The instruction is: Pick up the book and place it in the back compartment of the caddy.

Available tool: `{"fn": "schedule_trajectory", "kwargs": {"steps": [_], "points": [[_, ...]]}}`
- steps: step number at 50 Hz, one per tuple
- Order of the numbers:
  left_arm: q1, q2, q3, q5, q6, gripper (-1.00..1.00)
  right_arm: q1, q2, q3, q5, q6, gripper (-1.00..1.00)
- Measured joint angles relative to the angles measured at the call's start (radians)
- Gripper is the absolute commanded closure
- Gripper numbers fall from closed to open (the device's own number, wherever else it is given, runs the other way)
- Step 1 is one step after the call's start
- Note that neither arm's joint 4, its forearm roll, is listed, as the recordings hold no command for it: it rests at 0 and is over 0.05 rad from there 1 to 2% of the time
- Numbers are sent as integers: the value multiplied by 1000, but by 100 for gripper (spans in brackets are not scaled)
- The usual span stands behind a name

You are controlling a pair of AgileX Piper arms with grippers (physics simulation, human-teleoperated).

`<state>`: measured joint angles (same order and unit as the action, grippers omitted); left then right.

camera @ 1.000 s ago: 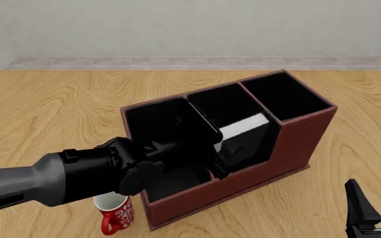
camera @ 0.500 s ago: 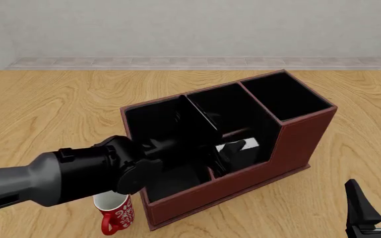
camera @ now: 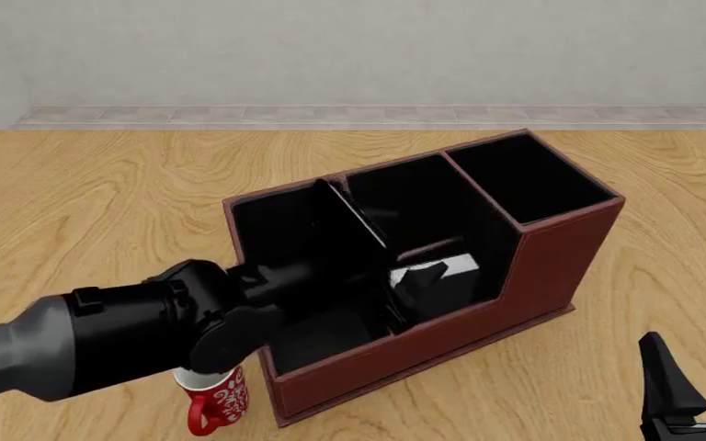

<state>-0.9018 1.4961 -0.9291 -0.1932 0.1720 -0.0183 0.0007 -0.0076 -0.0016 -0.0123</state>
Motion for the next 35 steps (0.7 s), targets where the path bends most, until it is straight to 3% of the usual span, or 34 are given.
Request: {"fn": "schedule_trajectory", "kwargs": {"steps": [35], "points": [[10,-173,186,-40,18,-100,0,0,0,0,0,-100]]}}
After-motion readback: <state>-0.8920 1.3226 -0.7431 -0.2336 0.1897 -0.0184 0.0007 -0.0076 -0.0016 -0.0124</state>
